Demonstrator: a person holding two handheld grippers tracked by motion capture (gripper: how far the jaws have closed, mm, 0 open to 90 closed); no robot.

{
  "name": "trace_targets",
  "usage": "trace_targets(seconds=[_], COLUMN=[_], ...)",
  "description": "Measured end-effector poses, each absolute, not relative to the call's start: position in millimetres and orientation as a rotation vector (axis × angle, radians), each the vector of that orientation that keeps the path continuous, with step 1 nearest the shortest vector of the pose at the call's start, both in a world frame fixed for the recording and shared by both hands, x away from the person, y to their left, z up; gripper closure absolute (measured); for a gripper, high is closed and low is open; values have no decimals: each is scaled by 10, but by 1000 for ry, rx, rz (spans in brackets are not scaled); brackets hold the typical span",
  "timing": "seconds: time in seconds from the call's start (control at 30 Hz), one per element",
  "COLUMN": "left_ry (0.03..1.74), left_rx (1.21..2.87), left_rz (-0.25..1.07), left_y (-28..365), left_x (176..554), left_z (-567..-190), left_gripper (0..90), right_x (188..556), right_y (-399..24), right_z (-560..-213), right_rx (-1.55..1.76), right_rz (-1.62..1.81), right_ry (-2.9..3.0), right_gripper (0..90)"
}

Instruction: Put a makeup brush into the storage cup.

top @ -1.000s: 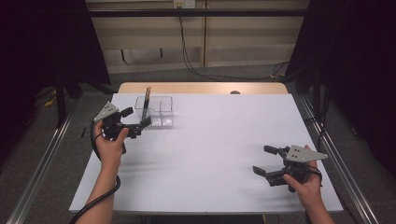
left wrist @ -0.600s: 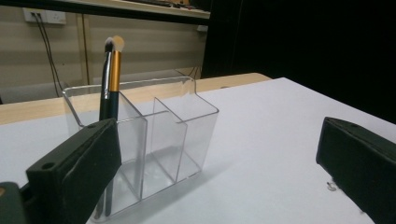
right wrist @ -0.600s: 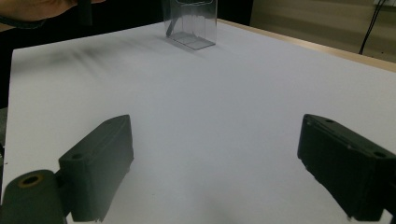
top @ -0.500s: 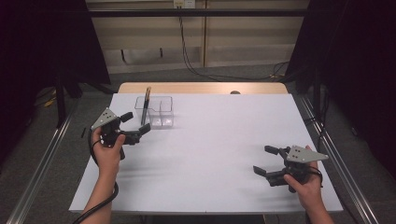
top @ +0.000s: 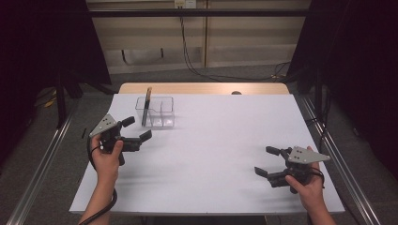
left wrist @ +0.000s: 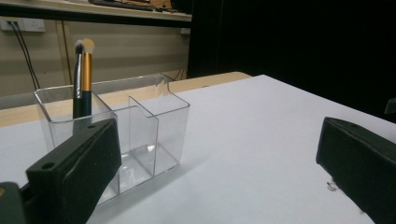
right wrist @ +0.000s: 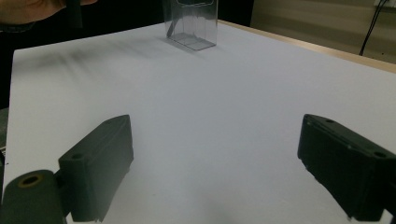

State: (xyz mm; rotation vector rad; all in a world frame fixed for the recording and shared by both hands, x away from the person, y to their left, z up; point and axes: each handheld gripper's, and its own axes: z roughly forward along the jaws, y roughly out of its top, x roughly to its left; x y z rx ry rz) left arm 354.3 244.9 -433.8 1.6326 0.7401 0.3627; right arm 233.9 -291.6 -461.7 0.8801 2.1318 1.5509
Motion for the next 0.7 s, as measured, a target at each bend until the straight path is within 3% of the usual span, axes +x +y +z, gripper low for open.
trace_targets(seconds=[0.7], left_ry=[675], left_rx=[1692], left_rz=[322], left_y=[2414], left_x=[3431], left_z=[-4410], left_gripper=[0], right_x=[2353], right_y=[-2900], right_z=[-4632], right_rx=[880], right_rz=[1557], right_ry=[2130], right_gripper=[102])
